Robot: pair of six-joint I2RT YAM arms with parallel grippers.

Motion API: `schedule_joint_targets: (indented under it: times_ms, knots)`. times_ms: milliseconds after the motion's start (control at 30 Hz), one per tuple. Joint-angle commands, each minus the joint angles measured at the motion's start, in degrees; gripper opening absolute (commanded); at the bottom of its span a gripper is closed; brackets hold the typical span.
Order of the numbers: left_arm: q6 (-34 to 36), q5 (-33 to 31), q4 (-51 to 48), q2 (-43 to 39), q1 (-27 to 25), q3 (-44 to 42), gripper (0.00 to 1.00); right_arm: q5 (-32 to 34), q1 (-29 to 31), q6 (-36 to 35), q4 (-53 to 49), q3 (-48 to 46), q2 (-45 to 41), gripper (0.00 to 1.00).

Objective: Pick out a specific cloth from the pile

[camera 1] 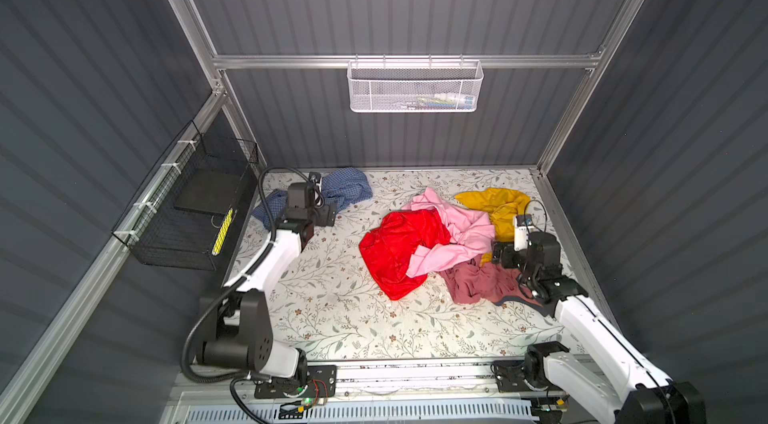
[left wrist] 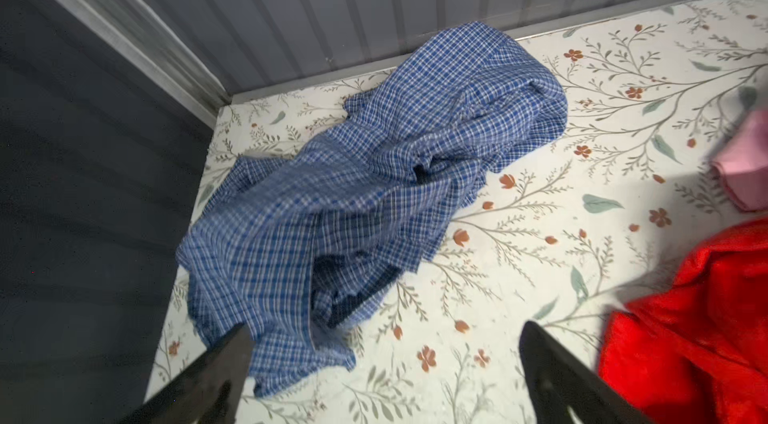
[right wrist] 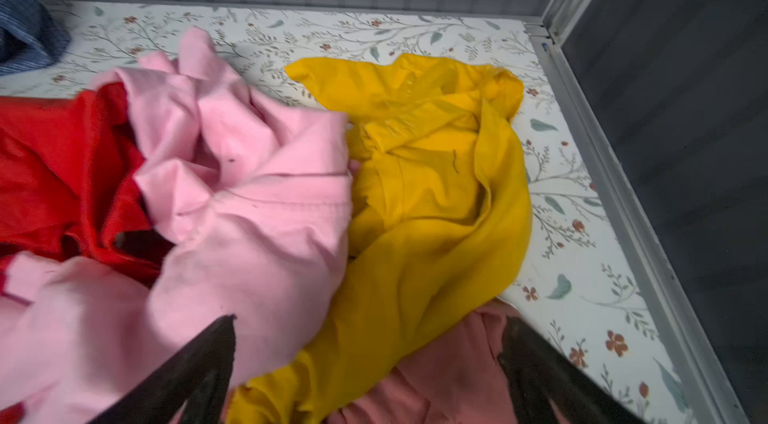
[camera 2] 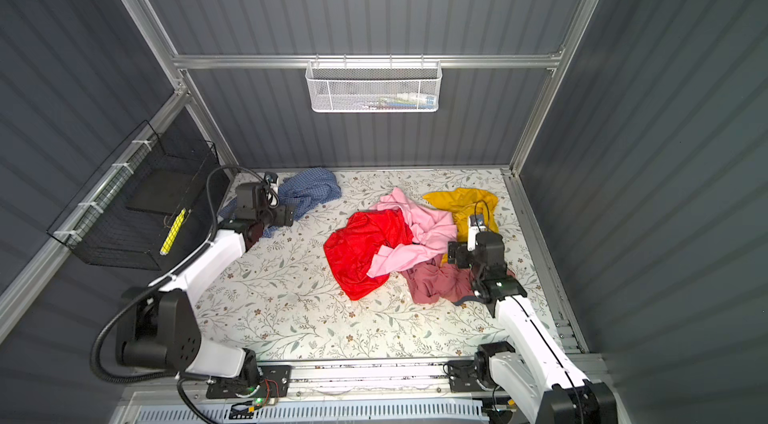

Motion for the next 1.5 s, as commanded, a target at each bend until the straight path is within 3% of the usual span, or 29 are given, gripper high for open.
schedule_joint_targets:
  times_ms: [0,100,200,400,533,633,767,833,900,933,967,1033,1233,1367,1467]
  knots:
    - [-8.54,-1.52,6.84,-3.33,-0.21,-7.72,1.00,4.75,-1.43,-1.08,19.80,-7.04,0.47,0.99]
    - [-12.28,-5.03,9.69,-6.20,-0.21,-13.51,1.00,5.80,-3.14,0.45,32.35,-12.30,4.34,0.99]
    - [-14.29,-7.35,16.17,-9.15,-0.21,-19.31,1.00,5.51,-4.52,1.28,38.58,-12.22,8.25,0.99]
    - [-12.05,-11.58,25.58,-10.25,-0.21,-27.62,1.00,1.38,-6.86,1.80,50.48,-11.28,17.82,0.99]
    - [-8.93,-12.77,30.07,-8.57,-0.21,-29.96,1.00,-3.82,-7.18,1.13,55.36,-11.69,21.40,0.99]
    - [-6.27,-11.92,37.55,-5.81,-0.06,-31.91,1.00,-2.04,-7.53,1.76,55.57,-11.46,22.59,0.99]
    - [-4.78,-8.29,49.42,3.79,0.14,-32.81,1.00,-6.21,-8.14,1.00,62.95,-9.42,32.54,0.99]
    - [-2.88,-3.83,53.71,7.88,0.14,-31.50,1.00,-5.01,-8.27,1.89,52.10,-6.99,28.89,0.99]
    - [-1.54,-3.08,52.90,11.52,0.28,-28.88,1.00,-5.47,-8.33,1.52,58.11,-7.61,31.67,0.99]
    - [-2.17,-3.52,53.29,13.68,0.65,-28.12,1.00,-5.40,-8.33,1.70,55.30,-6.80,31.14,0.99]
    - [-2.15,-3.18,58.04,16.04,0.90,-29.04,1.00,-5.23,-8.33,1.87,50.29,-5.19,30.02,0.99]
    - [-4.29,-4.43,64.18,17.96,2.28,-31.41,1.00,-5.70,-8.54,1.81,53.18,-5.58,31.07,0.99]
    - [-6.18,-7.68,57.16,17.14,2.42,-28.90,1.00,-5.89,-8.58,1.84,53.34,-5.62,31.13,0.99]
    - [-6.00,-7.39,58.82,17.54,2.43,-29.33,1.00,-5.86,-8.54,1.86,53.24,-5.62,31.14,0.99]
    - [-4.88,-3.05,57.41,17.60,2.72,-28.52,1.00,-6.06,-8.65,1.86,52.70,-5.43,31.05,0.99]
